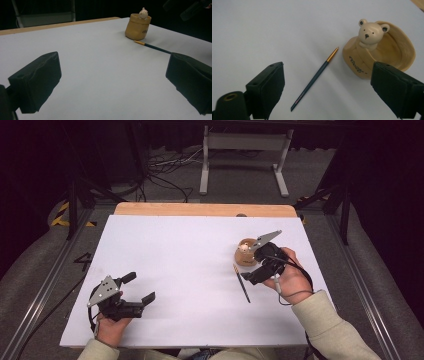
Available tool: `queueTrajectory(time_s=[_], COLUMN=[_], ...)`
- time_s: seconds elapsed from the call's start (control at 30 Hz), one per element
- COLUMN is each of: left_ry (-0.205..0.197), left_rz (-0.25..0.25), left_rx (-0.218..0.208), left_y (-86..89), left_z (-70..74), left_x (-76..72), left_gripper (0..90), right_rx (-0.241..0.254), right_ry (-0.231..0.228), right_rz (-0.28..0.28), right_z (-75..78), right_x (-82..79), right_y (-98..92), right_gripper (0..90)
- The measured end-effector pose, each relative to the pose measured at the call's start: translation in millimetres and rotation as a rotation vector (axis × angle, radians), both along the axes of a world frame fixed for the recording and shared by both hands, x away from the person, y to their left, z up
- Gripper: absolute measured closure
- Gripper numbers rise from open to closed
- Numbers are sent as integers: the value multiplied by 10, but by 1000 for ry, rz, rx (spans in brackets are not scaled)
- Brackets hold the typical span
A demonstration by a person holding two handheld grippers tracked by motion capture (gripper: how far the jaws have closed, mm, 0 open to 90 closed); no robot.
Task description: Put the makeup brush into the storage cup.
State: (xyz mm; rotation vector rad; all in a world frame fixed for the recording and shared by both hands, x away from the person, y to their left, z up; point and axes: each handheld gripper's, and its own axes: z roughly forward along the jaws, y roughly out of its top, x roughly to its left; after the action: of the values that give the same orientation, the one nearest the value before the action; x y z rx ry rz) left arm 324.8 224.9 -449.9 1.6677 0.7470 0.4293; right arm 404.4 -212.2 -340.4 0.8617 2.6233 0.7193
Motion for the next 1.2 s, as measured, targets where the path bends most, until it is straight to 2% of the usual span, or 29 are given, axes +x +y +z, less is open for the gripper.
queueTrajectory(time_s=[0.13, 0.23, 0.3, 0.5, 0.77, 0.9, 1.07, 1.2], left_ry=[-1, 6, 2, -3, -1, -6, -6, -6], left_rz=[-3, -7, -7, -6, -3, -1, 5, 7], left_rx=[6, 8, 10, 6, 3, 0, -4, -7], left_y=[-5, -13, -13, -9, 3, 5, 22, 29], left_z=[-3, -5, -3, 2, 7, 7, 14, 13], left_x=[5, 2, 6, 2, -1, -2, -11, -12], left_gripper=[8, 10, 10, 11, 11, 11, 12, 12], right_rx=[-47, -53, -59, -117, -147, -158, -151, -156], right_ry=[45, 62, 96, 116, 194, 211, 211, 209], right_rz=[-8, -11, -21, -26, -57, -63, -70, -61], right_z=[-3, -3, -10, -38, -116, -166, -211, -318], right_x=[50, 80, 114, 161, 274, 321, 354, 383], right_y=[43, 53, 73, 155, 241, 272, 281, 302], right_gripper=[123, 122, 116, 132, 145, 155, 158, 197])
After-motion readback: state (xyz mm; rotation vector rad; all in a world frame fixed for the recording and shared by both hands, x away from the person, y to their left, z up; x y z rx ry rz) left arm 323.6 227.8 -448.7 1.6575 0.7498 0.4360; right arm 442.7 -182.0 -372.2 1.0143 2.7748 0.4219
